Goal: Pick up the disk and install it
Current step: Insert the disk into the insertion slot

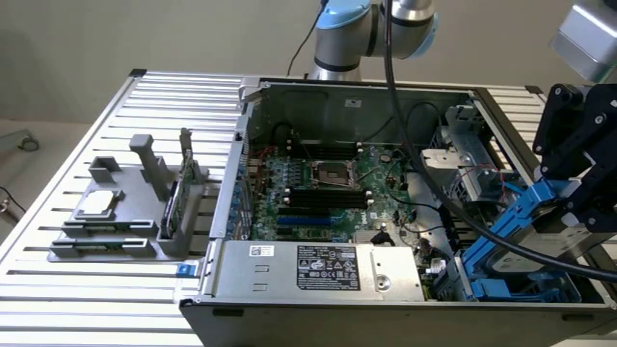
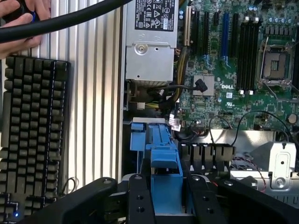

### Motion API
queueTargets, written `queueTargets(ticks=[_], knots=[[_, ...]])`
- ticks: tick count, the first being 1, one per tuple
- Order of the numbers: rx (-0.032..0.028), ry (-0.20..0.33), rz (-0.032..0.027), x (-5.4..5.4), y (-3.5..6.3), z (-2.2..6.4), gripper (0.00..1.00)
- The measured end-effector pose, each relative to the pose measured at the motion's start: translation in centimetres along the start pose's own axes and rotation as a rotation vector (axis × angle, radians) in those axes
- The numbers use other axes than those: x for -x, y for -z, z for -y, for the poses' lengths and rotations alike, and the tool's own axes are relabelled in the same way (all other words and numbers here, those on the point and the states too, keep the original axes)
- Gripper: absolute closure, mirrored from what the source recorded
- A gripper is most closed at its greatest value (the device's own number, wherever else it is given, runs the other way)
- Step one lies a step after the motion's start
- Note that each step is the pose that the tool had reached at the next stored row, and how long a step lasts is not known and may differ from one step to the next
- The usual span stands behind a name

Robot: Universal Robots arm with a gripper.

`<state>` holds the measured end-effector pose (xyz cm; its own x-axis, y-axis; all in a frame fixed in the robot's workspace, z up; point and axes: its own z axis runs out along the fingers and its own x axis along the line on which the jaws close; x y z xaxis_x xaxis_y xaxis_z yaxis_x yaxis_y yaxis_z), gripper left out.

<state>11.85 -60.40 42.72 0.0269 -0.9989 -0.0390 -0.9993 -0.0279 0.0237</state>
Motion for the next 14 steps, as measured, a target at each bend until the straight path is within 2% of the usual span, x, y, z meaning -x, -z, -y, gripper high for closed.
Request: queueTargets(ticks=[8,9,10,12,13,14], knots=[[0.0058,0.002,0.0066,0.22,-0.53,0.03,0.67],[0.0069,0.002,0.0067,0.22,-0.58,0.03,0.66],[0.0081,0.002,0.0073,0.23,-0.64,0.05,0.6],[0.0112,0.002,0.0092,0.22,-0.77,0.07,0.6],[0.0128,0.002,0.0097,0.22,-0.81,0.09,0.53],[0.0147,0.002,0.0102,0.21,-0.84,0.11,0.53]])
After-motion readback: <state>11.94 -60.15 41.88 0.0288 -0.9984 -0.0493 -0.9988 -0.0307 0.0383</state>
